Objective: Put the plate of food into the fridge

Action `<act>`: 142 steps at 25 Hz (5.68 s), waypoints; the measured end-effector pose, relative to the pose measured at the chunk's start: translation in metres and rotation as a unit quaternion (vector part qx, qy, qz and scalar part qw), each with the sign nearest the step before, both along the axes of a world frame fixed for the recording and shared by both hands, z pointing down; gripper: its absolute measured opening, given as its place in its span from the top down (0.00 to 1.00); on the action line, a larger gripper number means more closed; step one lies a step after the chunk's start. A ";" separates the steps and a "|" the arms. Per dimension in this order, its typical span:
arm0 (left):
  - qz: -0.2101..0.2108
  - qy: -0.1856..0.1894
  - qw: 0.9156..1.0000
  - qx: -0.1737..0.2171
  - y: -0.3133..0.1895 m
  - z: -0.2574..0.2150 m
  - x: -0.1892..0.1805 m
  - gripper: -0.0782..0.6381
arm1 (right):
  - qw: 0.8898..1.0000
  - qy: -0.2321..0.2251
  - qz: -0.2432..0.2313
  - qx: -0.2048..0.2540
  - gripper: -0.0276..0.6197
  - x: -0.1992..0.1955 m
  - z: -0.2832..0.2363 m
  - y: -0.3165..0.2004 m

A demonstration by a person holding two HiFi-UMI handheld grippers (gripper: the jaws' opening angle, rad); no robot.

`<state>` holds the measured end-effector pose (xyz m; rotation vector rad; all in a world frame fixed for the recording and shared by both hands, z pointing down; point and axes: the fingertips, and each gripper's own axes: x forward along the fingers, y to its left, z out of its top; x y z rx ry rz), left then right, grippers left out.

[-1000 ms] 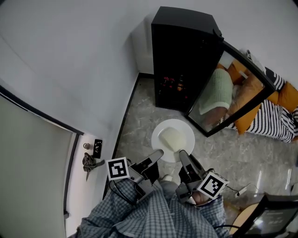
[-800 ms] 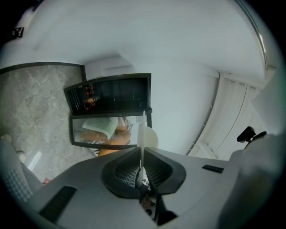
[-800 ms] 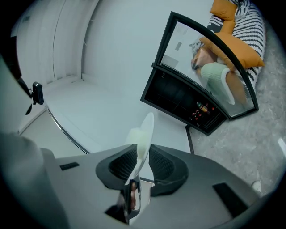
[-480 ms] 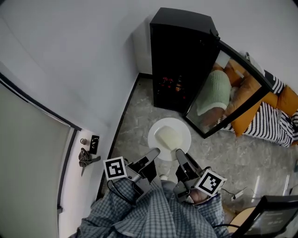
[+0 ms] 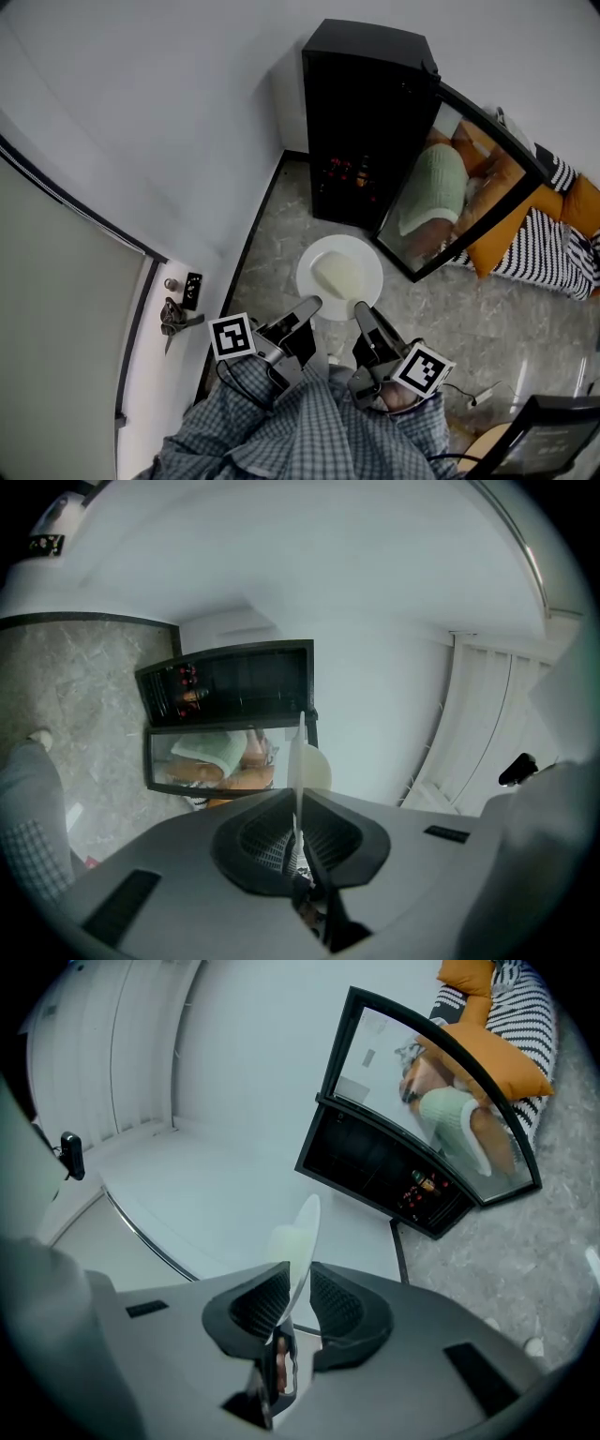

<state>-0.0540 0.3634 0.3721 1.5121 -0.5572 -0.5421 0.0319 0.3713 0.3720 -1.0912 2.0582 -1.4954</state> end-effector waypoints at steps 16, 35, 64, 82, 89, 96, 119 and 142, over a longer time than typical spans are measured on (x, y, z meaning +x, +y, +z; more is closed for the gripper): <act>0.024 0.005 1.000 -0.018 -0.058 0.014 0.016 0.86 | 0.999 -0.004 0.033 -0.019 0.87 0.017 0.012 -0.054; 0.062 0.007 0.998 -0.023 -0.197 0.010 -0.008 0.86 | 0.997 0.001 0.072 -0.027 0.87 -0.009 0.009 -0.186; 0.077 0.002 0.996 -0.042 -0.302 0.039 0.007 0.86 | 0.995 -0.005 0.086 -0.053 0.87 0.007 0.040 -0.290; 0.016 -0.016 0.999 -0.031 -0.378 0.070 0.045 0.86 | 0.995 -0.022 0.056 -0.078 0.88 0.047 0.077 -0.372; 0.015 -0.021 0.999 -0.045 -0.388 0.090 0.047 0.86 | 0.994 -0.020 0.055 -0.093 0.88 0.050 0.095 -0.384; 0.009 -0.023 0.998 -0.056 -0.415 0.110 0.037 0.86 | 0.993 -0.026 0.073 -0.087 0.89 0.041 0.113 -0.413; -0.002 -0.013 0.998 -0.056 -0.485 0.196 0.049 0.86 | 0.985 0.009 0.153 -0.075 0.90 0.058 0.194 -0.482; -0.042 -0.014 0.998 -0.044 -0.534 0.224 0.054 0.86 | 0.977 0.003 0.199 -0.074 0.90 0.064 0.226 -0.534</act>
